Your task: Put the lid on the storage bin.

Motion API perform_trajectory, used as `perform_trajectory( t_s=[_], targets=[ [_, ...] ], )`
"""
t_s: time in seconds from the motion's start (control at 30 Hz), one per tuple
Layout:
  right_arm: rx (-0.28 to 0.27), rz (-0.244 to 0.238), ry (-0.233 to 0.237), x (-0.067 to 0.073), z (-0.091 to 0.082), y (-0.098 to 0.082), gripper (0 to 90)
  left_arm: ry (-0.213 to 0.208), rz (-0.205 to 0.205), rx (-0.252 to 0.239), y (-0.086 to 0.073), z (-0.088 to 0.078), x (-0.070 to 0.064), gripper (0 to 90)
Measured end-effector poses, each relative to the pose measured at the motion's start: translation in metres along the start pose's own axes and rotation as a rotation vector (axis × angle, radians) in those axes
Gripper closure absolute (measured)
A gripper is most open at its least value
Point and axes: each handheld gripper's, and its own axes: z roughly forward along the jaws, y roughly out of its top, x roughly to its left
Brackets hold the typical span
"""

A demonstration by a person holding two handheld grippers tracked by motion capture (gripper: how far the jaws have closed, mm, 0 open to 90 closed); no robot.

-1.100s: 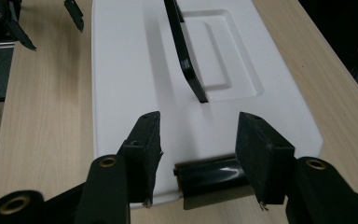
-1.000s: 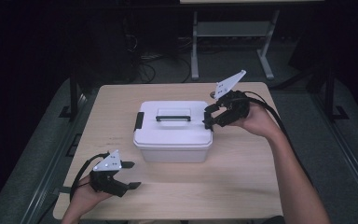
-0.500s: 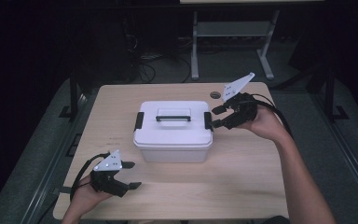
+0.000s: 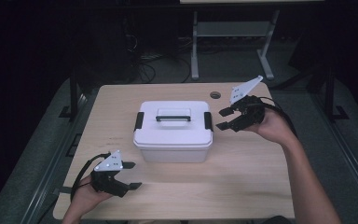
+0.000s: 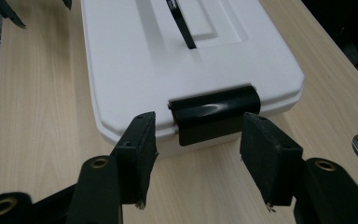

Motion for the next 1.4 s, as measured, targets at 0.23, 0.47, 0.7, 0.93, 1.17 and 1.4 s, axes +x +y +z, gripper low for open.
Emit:
perform_trajectory(
  t_s=[0.23,0.47,0.7,0.93,1.17,1.4],
  targets=[
    [0.001,0.012,-0.007,0.001,-0.001,-0.009,42.3,0.000,0.001,0.003,0.000,0.000,0.000,26.3],
    [0.003,0.026,-0.011,0.002,-0.002,-0.018,40.4,0.002,0.001,0.001,0.000,0.000,0.000,26.3],
    [-0.001,0.039,-0.019,0.002,-0.003,-0.026,38.4,0.001,0.001,0.000,0.000,0.000,0.000,26.3],
    [-0.002,0.056,-0.030,0.003,-0.003,-0.035,35.6,0.001,0.001,-0.002,0.000,0.000,-0.001,26.3],
    [-0.008,0.074,-0.036,0.002,-0.005,-0.045,34.6,-0.001,0.001,-0.004,0.000,0.001,-0.001,26.3],
    [-0.005,0.093,-0.036,0.004,-0.005,-0.056,32.8,0.000,0.000,-0.002,0.000,0.000,0.000,26.3]
  ],
)
